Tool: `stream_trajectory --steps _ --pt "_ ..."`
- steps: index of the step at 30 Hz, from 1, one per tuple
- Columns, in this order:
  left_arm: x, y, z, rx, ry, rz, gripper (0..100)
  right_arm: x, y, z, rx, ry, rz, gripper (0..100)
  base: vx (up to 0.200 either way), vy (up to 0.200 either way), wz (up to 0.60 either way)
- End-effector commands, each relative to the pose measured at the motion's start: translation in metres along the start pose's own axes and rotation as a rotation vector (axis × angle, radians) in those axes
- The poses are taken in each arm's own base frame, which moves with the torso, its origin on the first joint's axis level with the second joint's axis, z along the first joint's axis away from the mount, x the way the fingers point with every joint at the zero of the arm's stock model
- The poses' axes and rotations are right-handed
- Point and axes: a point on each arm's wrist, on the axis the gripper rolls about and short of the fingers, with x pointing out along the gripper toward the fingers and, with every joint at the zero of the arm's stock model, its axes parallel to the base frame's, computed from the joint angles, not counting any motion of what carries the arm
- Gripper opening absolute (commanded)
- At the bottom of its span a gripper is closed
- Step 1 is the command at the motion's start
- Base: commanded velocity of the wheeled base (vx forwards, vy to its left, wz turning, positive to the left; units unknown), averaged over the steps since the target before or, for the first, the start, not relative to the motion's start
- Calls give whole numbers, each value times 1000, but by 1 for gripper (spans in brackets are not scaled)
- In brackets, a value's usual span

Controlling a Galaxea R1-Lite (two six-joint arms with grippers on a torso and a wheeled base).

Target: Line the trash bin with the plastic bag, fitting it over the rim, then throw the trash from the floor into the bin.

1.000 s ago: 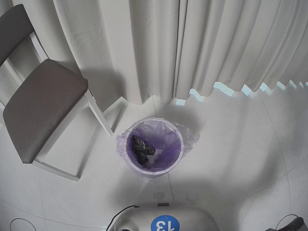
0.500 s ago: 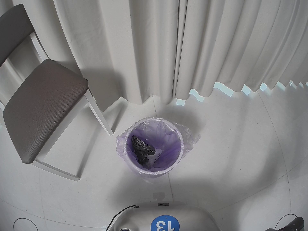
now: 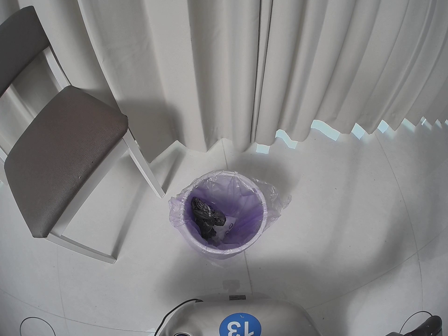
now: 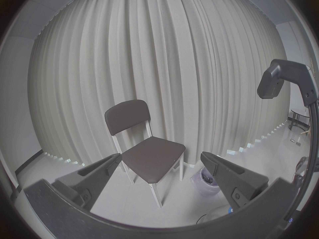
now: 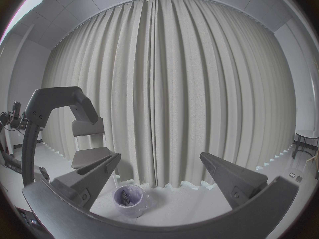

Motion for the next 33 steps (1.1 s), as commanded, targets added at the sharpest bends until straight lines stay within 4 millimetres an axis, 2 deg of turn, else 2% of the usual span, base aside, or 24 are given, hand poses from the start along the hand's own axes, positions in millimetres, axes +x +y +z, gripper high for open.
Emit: stream_trajectory --steps 1,3,7,10,11,12,13,14,15,16,18,22,26,33 --pt "26 -4 -8 1 -33 1 100 12 -3 -21 8 55 2 100 0 0 0" --pt "39 -6 -13 -3 -51 0 100 21 -6 -34 9 64 3 100 0 0 0" --pt "73 -12 -39 -2 -24 2 100 43 -12 -75 6 78 -6 100 0 0 0" --pt "98 -18 -71 0 32 -6 100 53 -16 -114 12 114 -41 100 0 0 0" --pt "102 -19 -77 1 43 -7 100 54 -16 -120 15 123 -41 100 0 0 0" --pt "114 -23 -100 4 79 -10 100 56 -17 -141 21 159 -41 100 0 0 0" --pt "115 -23 -103 4 82 -10 100 56 -17 -143 22 162 -40 100 0 0 0" --pt "124 -26 -125 3 100 -15 100 56 -17 -158 30 189 -37 100 0 0 0" --pt "126 -27 -131 2 105 -15 100 56 -17 -161 32 198 -37 100 0 0 0" --pt "131 -30 -149 -1 113 -34 100 56 -17 -169 38 224 -37 100 0 0 0" --pt "134 -32 -166 -4 130 -63 100 55 -17 -176 42 248 -37 100 0 0 0" --pt "133 -33 -173 -23 193 -76 100 54 -17 -182 32 277 -46 100 0 0 0" --pt "133 -33 -173 -57 204 -98 100 50 -17 -193 12 397 -79 100 0 0 0" --pt "132 -34 -177 -54 240 -142 100 50 -17 -193 -30 401 -51 100 0 0 0"
